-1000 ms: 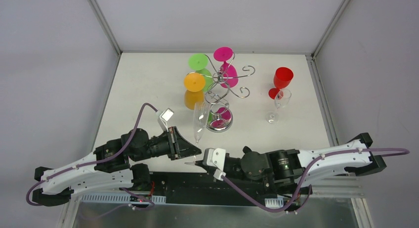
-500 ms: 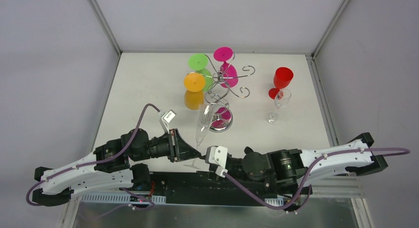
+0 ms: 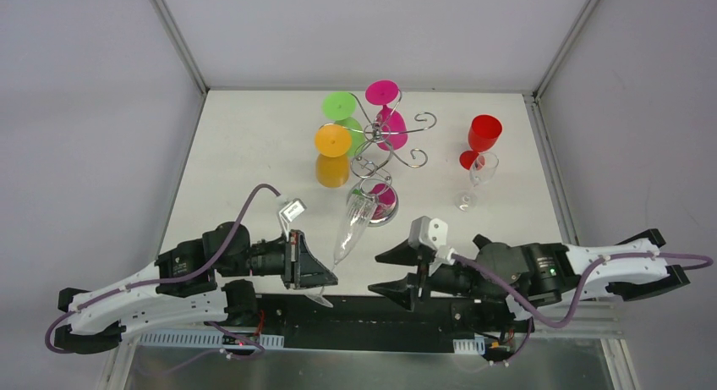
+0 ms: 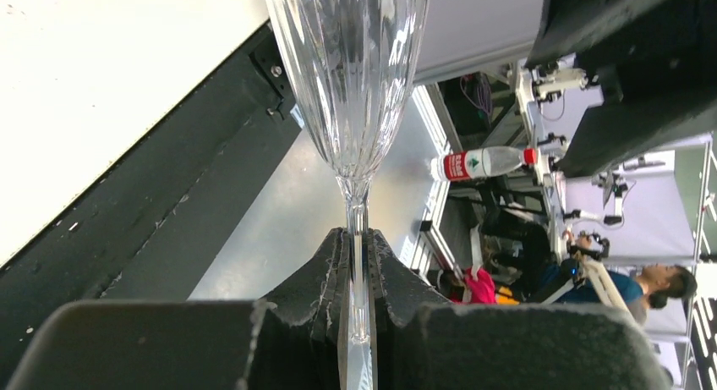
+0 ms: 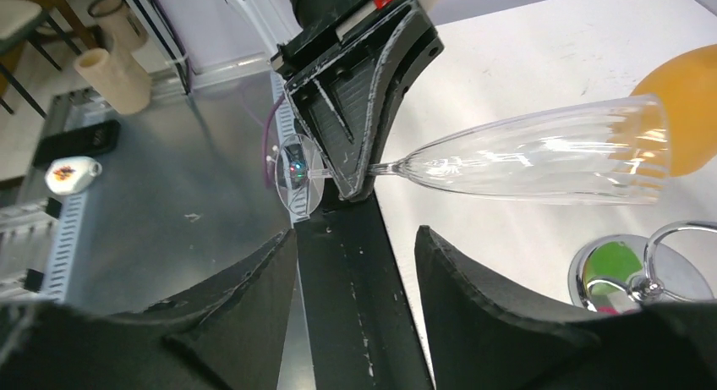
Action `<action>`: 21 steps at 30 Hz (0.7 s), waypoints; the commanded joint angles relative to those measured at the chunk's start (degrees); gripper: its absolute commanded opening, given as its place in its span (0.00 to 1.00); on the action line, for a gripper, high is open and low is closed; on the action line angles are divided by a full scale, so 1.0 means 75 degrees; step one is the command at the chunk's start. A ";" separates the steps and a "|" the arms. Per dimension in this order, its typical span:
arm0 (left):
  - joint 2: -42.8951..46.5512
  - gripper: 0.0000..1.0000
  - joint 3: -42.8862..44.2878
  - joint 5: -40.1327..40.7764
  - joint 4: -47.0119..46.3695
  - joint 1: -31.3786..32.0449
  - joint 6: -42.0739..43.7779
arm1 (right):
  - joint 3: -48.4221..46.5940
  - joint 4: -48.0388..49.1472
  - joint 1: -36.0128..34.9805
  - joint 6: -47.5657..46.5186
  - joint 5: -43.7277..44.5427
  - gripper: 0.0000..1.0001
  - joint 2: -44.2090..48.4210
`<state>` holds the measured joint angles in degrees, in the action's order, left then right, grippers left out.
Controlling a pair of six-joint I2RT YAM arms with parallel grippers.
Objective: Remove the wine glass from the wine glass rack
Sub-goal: Place the wine glass at the center of the board.
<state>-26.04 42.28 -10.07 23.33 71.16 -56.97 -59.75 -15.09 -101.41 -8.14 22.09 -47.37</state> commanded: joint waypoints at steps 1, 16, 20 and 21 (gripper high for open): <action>0.0016 0.00 0.0160 -0.0729 -0.0094 -0.0042 0.0694 | -0.0406 -0.0245 -0.0038 0.0785 0.0339 0.58 0.0405; -0.0334 0.00 0.0119 -0.2462 -0.0085 -0.0042 0.1892 | -0.0968 -0.0890 -0.0038 0.2406 0.0554 0.61 0.0499; -0.0212 0.00 0.0084 -0.2885 -0.0085 -0.0035 0.2141 | -0.1164 -0.1180 -0.0026 0.2988 0.0698 0.62 0.0627; -0.0183 0.00 0.0064 -0.2942 -0.0080 -0.0040 0.2187 | -0.1205 -0.1256 -0.0026 0.3156 0.0718 0.61 0.0652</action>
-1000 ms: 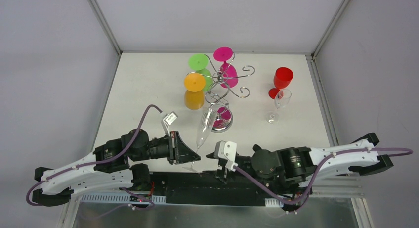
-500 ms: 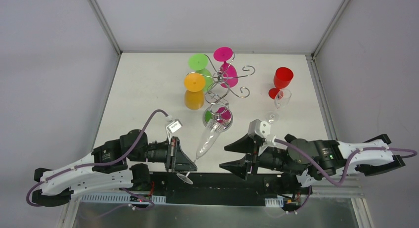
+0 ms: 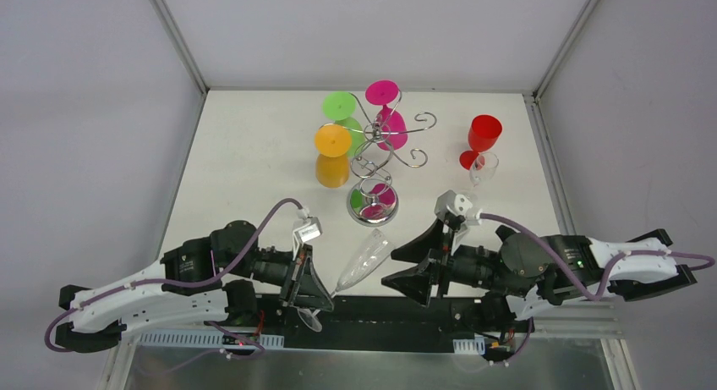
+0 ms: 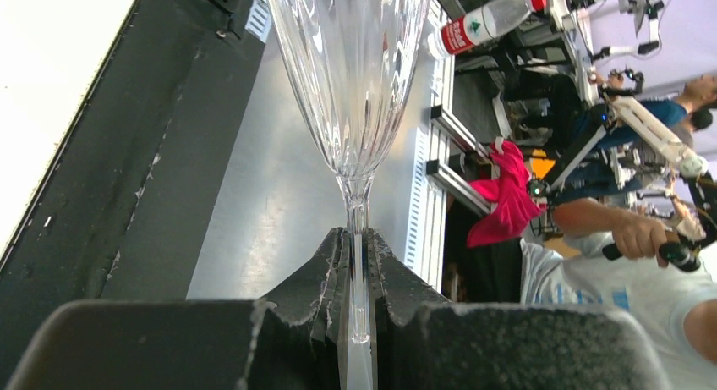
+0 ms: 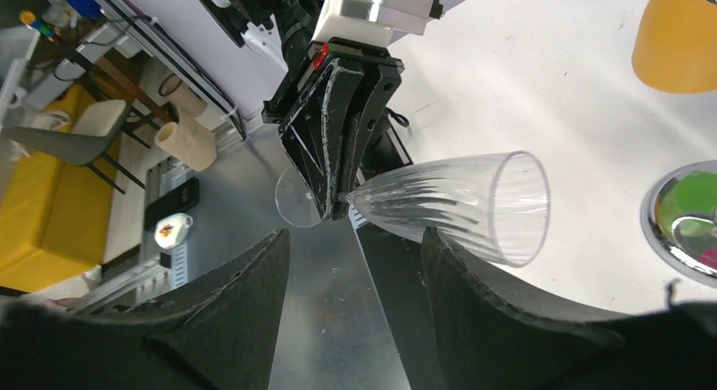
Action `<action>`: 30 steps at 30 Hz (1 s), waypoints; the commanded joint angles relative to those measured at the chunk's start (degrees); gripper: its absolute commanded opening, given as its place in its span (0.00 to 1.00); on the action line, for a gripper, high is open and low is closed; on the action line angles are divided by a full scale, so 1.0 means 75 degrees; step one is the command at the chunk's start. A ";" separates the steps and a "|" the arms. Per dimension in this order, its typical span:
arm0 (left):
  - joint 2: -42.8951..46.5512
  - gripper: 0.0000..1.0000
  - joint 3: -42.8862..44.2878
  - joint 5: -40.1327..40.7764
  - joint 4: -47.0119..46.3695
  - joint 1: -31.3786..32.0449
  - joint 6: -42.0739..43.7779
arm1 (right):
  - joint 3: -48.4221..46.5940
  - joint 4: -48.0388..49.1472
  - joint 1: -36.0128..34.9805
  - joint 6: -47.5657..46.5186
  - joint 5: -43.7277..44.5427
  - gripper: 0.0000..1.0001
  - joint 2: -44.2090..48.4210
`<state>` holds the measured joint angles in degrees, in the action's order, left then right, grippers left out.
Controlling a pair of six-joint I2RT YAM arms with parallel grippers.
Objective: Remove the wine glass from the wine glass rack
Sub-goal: Place the wine glass at the center of the board.
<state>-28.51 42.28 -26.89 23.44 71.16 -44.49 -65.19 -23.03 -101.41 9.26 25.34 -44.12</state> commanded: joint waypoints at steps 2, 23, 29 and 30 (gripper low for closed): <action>0.0183 0.00 0.0038 -0.0841 -0.0043 -0.0036 0.0614 | -0.0581 -0.0381 -0.0017 0.1200 0.0386 0.61 0.0234; 0.0730 0.00 -0.0141 -0.1919 0.0062 -0.0036 0.1151 | -0.1220 -0.1102 -0.0026 0.2146 -0.0240 0.29 -0.0163; 0.0979 0.00 -0.0188 -0.1992 0.0062 -0.0041 0.1127 | -0.1339 -0.1075 -0.0023 0.2206 -0.0270 0.00 -0.0374; 0.1013 0.00 -0.0199 -0.2001 0.0062 -0.0042 0.1127 | -0.1372 -0.1078 -0.0026 0.2210 -0.0288 0.00 -0.0435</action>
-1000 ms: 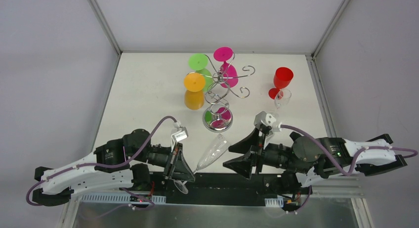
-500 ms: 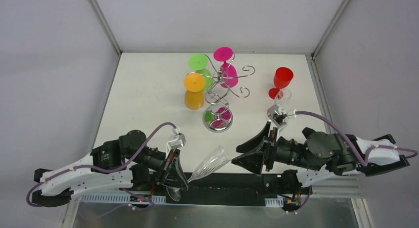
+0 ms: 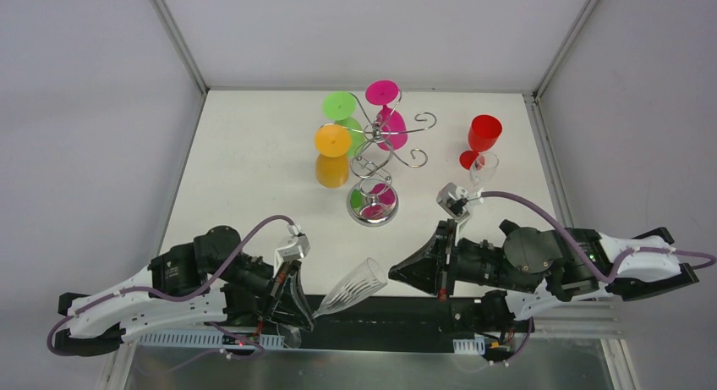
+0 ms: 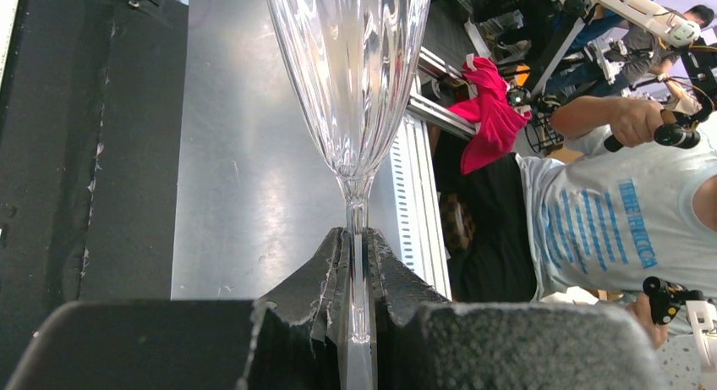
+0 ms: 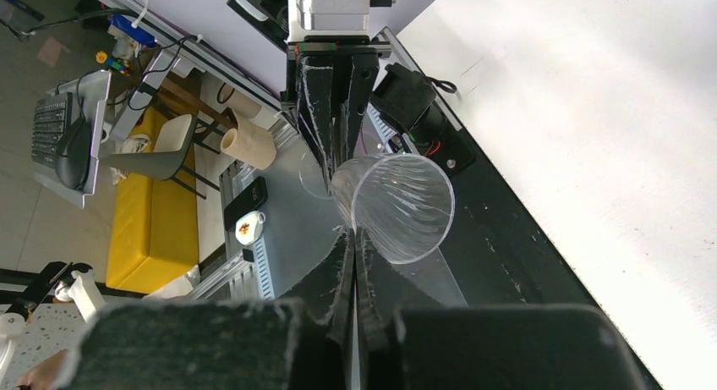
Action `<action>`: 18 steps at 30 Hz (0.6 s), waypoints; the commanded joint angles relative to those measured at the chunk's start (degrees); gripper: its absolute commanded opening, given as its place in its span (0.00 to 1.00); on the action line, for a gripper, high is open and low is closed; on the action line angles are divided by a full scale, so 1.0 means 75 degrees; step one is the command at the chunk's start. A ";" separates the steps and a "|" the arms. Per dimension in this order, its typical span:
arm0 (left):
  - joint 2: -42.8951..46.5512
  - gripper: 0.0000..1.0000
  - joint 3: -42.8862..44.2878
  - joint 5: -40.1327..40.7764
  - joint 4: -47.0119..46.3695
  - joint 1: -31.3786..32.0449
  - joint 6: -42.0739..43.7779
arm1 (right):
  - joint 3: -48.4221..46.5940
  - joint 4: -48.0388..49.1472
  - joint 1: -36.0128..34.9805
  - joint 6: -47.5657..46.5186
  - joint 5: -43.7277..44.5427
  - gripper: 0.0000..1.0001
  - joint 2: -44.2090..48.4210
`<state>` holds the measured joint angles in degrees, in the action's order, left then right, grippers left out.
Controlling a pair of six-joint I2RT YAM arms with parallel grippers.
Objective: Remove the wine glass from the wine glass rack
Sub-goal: Place the wine glass at the center of the board.
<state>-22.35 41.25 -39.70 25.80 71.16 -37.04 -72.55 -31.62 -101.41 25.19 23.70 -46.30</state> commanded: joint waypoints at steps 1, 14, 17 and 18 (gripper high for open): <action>0.0227 0.00 -0.0069 -0.0310 -0.0253 -0.0042 0.0144 | -0.0421 0.0067 -0.0020 0.0085 -0.0079 0.00 -0.0197; 0.0539 0.00 -0.0131 -0.0412 -0.0188 -0.0042 0.0244 | -0.0624 0.0225 -0.0013 0.0186 -0.0357 0.45 -0.0550; 0.0538 0.00 -0.0110 -0.0451 -0.0183 -0.0041 0.0291 | -0.0642 0.0312 0.0017 0.0217 -0.0576 0.45 -0.0688; 0.0542 0.00 -0.0112 -0.0458 -0.0183 -0.0033 0.0297 | -0.0642 0.0322 0.0026 0.0233 -0.0624 0.45 -0.0728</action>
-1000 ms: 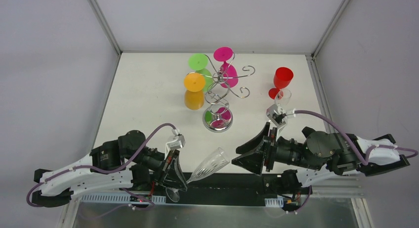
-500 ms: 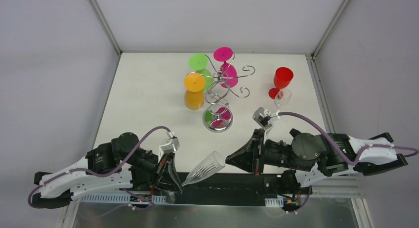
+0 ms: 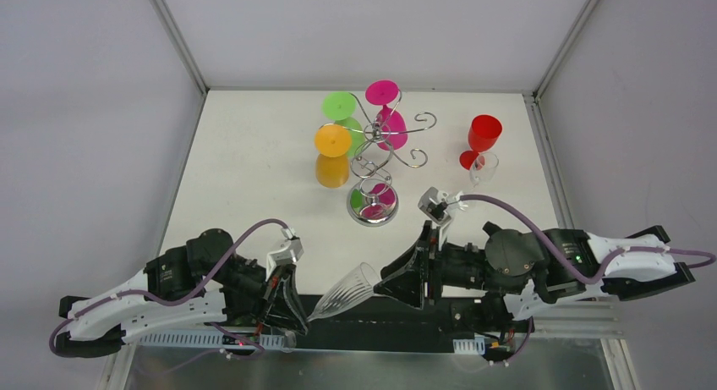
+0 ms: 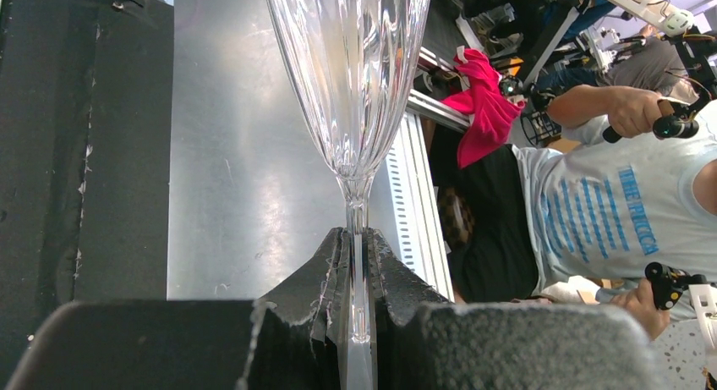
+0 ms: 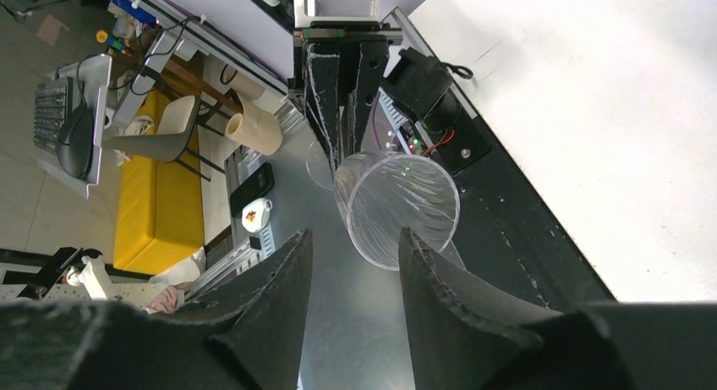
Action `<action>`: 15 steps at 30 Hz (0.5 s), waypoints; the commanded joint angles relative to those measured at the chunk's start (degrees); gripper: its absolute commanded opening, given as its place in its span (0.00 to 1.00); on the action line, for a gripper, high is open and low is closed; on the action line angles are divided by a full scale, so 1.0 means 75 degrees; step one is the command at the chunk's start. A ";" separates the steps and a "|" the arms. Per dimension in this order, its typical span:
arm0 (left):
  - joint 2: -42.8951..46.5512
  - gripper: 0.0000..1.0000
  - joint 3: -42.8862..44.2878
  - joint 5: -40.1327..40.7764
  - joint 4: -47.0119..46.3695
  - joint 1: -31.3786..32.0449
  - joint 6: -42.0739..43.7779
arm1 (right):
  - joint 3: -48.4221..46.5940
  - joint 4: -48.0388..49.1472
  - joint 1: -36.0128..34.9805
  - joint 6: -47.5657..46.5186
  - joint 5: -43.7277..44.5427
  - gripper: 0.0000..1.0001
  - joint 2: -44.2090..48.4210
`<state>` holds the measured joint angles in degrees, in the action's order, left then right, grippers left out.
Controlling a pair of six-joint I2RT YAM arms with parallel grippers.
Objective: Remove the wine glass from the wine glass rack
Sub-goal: Place the wine glass at the center of the board.
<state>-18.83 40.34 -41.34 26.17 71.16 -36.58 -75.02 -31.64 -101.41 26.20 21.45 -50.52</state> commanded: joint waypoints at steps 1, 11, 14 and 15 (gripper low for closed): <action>0.0063 0.00 0.0002 -0.0247 -0.0232 -0.0032 0.0244 | -0.0314 0.0352 0.0032 0.0103 -0.0358 0.45 -0.0198; 0.0155 0.00 -0.0046 -0.0282 -0.0229 -0.0042 0.0248 | -0.0260 0.0590 0.0165 0.0170 -0.0859 0.39 -0.0377; 0.0208 0.00 -0.0095 -0.0305 -0.0232 -0.0039 0.0242 | -0.0241 0.0695 0.0241 0.0186 -0.1108 0.38 -0.0420; 0.0228 0.00 -0.0104 -0.0301 -0.0232 -0.0040 0.0237 | -0.0247 0.0715 0.0262 0.0188 -0.1165 0.38 -0.0442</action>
<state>-18.17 40.34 -41.87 26.22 71.16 -36.45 -75.20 -29.76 -100.14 26.85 15.57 -53.45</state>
